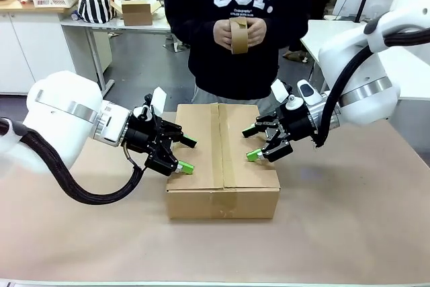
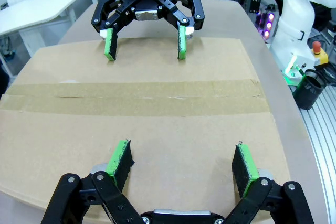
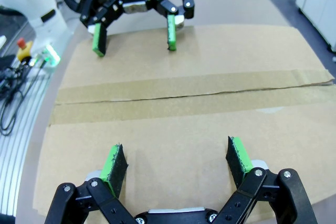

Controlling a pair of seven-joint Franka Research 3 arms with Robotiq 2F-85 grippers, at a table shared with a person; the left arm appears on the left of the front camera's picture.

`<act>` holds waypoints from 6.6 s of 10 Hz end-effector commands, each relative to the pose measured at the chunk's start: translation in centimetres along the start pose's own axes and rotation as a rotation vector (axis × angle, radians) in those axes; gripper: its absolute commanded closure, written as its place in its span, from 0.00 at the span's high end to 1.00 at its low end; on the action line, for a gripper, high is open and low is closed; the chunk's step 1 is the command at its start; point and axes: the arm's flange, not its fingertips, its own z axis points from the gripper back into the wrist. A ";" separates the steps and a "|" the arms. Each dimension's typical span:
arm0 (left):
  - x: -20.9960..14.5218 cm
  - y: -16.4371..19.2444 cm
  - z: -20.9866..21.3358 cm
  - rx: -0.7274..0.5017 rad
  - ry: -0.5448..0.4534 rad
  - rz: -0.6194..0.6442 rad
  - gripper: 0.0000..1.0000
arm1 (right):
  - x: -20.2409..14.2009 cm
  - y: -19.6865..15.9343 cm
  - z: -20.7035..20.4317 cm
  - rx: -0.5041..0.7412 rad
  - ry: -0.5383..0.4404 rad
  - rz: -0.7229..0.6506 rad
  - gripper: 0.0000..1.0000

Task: Pack the gift set into the box.
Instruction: Press and hold the closed box until the human finishes sealing it.

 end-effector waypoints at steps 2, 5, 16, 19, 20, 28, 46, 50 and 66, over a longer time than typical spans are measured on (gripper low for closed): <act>-0.1 -0.1 0.0 -0.002 -0.004 -0.006 1.00 | -0.2 0.2 -0.2 -0.003 0.008 -0.001 1.00; -0.1 -0.1 0.0 -0.002 -0.004 -0.006 1.00 | -0.2 0.2 -0.2 -0.003 0.008 -0.001 1.00; -0.1 -0.1 0.0 -0.002 -0.004 -0.006 1.00 | -0.2 0.2 -0.2 -0.003 0.008 -0.001 1.00; -0.1 -0.1 0.0 -0.002 -0.004 -0.006 1.00 | -0.2 0.2 -0.2 -0.003 0.008 -0.001 1.00; -0.1 -0.1 0.0 -0.002 -0.004 -0.006 1.00 | -0.2 0.2 -0.2 -0.003 0.008 -0.001 1.00; -0.1 -0.1 0.0 -0.002 -0.004 -0.006 1.00 | -0.2 0.2 -0.2 -0.003 0.008 -0.001 1.00; -0.1 -0.1 0.0 -0.002 -0.004 -0.006 1.00 | -0.2 0.2 -0.2 -0.003 0.008 -0.001 1.00; -0.1 -0.1 0.0 -0.002 -0.004 -0.006 1.00 | -0.2 0.2 -0.2 -0.003 0.008 -0.001 1.00; -0.1 -0.1 0.0 -0.002 -0.004 -0.006 1.00 | -0.2 0.2 -0.2 -0.003 0.008 -0.001 1.00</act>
